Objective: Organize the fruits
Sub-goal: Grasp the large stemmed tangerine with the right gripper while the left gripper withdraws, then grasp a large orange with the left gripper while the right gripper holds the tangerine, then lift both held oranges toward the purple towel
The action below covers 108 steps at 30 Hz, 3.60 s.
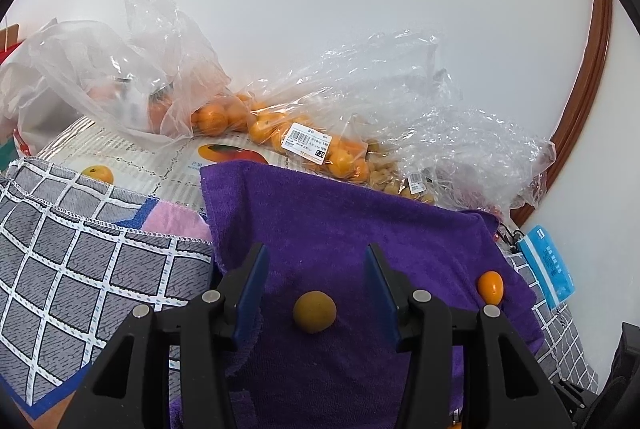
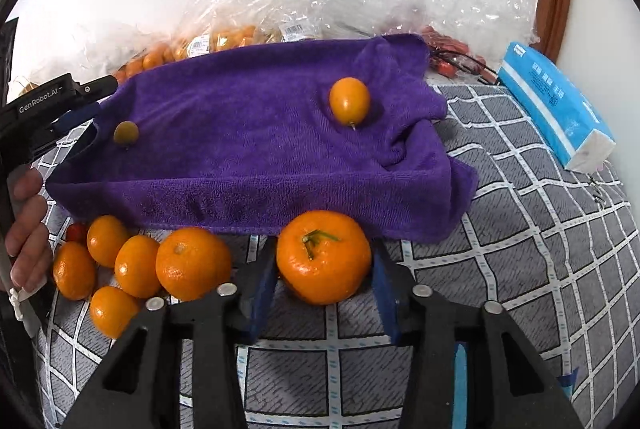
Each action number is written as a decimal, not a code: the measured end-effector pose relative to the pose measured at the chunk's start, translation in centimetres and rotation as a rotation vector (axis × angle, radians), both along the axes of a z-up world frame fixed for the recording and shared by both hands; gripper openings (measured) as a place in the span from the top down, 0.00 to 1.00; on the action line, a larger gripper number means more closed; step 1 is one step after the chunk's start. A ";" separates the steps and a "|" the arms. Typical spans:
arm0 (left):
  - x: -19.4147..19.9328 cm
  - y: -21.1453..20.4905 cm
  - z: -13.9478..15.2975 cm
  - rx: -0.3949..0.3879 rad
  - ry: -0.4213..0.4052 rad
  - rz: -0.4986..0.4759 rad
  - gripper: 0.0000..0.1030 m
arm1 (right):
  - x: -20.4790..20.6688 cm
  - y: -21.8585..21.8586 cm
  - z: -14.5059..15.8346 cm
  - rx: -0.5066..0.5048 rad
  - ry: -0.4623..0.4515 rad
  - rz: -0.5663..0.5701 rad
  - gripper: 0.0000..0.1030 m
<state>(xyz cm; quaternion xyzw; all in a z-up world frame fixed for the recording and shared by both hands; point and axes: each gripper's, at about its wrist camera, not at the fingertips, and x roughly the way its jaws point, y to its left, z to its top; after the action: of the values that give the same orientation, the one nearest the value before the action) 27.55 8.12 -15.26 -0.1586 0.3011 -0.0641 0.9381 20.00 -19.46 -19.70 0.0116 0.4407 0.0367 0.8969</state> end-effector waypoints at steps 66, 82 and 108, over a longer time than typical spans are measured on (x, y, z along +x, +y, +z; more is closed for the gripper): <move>-11.3 -5.0 -3.3 0.170 0.238 -0.163 0.48 | -2.9 -2.2 1.4 0.064 -0.135 -0.071 0.59; -12.7 -2.9 -2.4 0.029 0.117 -0.166 0.61 | -3.9 -1.1 2.3 0.043 -0.209 -0.024 0.59; -14.0 -1.6 -1.2 0.020 -0.002 -0.045 0.61 | -4.8 -1.0 2.8 0.114 -0.272 0.029 0.59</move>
<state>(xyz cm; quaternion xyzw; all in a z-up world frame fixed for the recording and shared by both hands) 13.53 6.55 -16.41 -0.1424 0.3041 -0.0821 0.9384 15.20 -20.41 -16.87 0.0510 0.3122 0.0756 0.9456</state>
